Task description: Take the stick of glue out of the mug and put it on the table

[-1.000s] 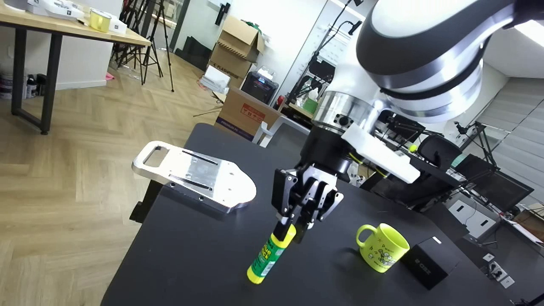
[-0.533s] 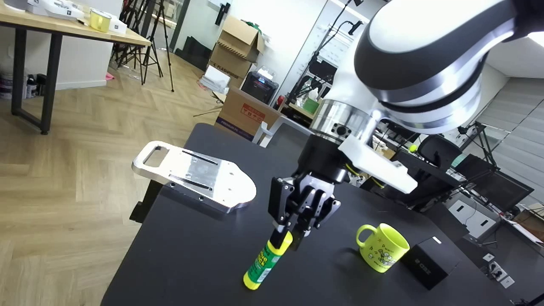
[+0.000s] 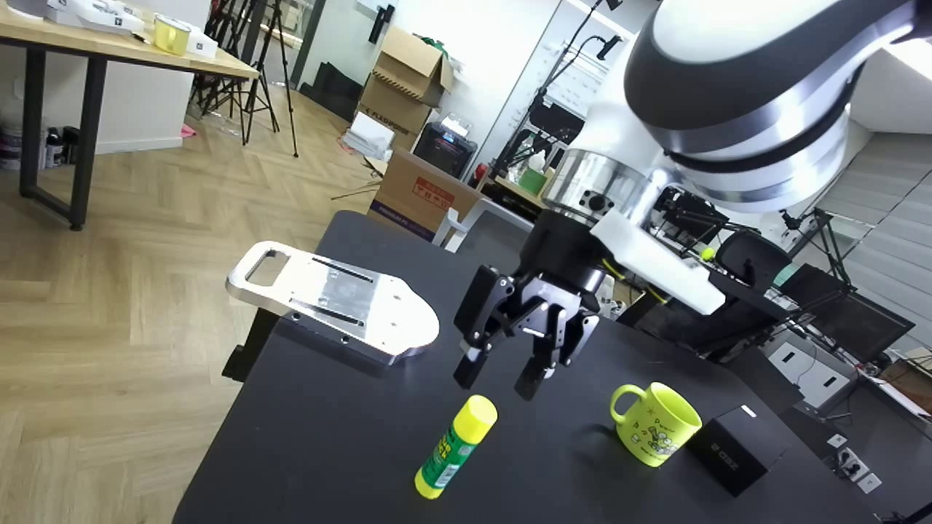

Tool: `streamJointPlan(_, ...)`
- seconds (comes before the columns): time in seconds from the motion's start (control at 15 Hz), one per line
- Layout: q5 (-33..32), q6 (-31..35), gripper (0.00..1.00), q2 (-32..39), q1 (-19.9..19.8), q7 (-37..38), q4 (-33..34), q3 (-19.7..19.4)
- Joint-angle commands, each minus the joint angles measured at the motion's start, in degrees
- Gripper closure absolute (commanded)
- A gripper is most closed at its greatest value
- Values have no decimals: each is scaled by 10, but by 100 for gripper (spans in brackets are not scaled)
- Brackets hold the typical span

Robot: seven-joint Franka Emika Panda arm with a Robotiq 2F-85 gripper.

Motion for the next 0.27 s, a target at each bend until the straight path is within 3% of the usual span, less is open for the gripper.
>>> streamJointPlan(0.0,14,-34,0,-64,-11,17,-18,4)
streamJointPlan(0.07,2,-14,6,-22,-6,2,2,3)
streamJointPlan(0.2,8,-30,0,-43,-10,2,-1,4)
